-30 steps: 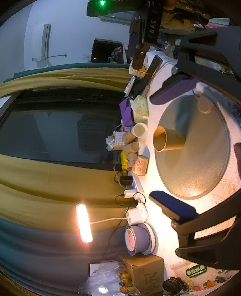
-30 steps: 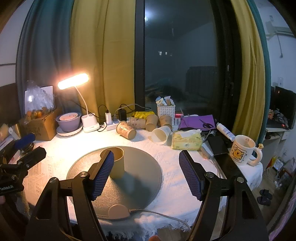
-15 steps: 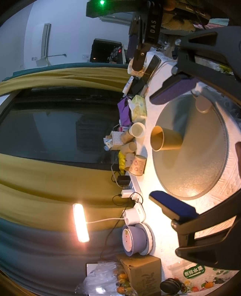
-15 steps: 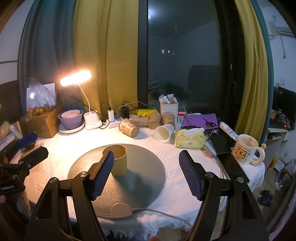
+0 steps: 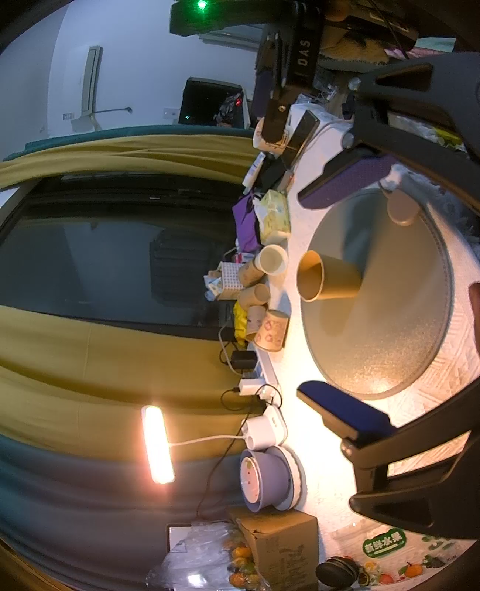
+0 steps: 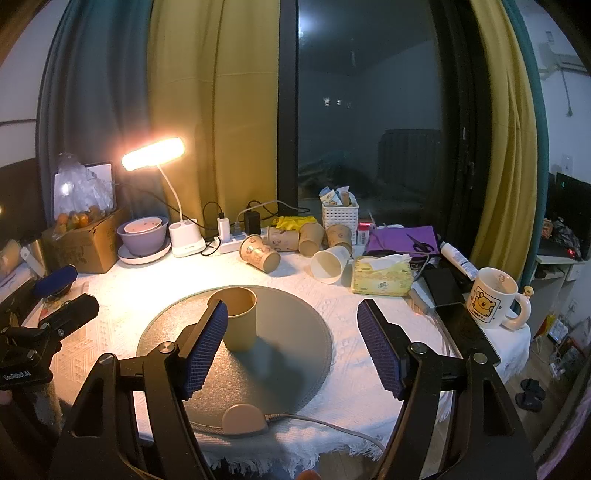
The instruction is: Flip cup upright
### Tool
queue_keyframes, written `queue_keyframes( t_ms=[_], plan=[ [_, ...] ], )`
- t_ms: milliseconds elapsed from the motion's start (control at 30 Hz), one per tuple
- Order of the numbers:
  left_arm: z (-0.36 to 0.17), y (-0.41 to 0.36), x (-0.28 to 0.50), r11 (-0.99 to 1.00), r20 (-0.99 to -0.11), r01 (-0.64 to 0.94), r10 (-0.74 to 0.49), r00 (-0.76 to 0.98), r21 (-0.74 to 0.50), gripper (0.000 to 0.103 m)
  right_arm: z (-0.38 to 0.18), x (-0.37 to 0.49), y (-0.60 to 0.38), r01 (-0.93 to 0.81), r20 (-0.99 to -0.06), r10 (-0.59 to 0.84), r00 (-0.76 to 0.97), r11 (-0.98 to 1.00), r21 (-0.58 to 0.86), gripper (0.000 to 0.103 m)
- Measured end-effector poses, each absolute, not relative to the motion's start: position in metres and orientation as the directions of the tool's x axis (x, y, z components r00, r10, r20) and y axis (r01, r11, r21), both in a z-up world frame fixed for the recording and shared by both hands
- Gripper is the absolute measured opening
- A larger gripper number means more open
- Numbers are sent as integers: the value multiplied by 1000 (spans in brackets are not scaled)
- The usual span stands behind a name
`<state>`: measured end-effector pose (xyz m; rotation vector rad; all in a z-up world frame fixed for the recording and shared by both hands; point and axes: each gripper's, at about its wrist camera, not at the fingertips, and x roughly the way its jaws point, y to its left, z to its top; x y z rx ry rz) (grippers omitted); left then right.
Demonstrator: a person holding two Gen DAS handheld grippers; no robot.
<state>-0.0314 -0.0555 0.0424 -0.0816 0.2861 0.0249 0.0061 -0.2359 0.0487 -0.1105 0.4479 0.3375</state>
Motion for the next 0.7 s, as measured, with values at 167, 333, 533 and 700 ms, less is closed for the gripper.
queue_keyframes(
  t_ms=[167, 333, 533, 700],
  plan=[
    [42, -55, -31, 996, -283, -37, 13, 959, -78, 95, 49, 6, -236, -343, -442, 295, 847, 939, -31, 76],
    [43, -55, -31, 996, -284, -37, 13, 959, -78, 95, 49, 6, -235, -343, -441, 296, 847, 939, -31, 76],
    [43, -55, -31, 996, -283, -38, 14, 959, -78, 95, 49, 6, -235, -343, -443, 294, 847, 939, -31, 76],
    [43, -54, -31, 996, -284, -38, 14, 959, -79, 95, 49, 6, -235, -343, -443, 294, 847, 939, -31, 76]
  ],
)
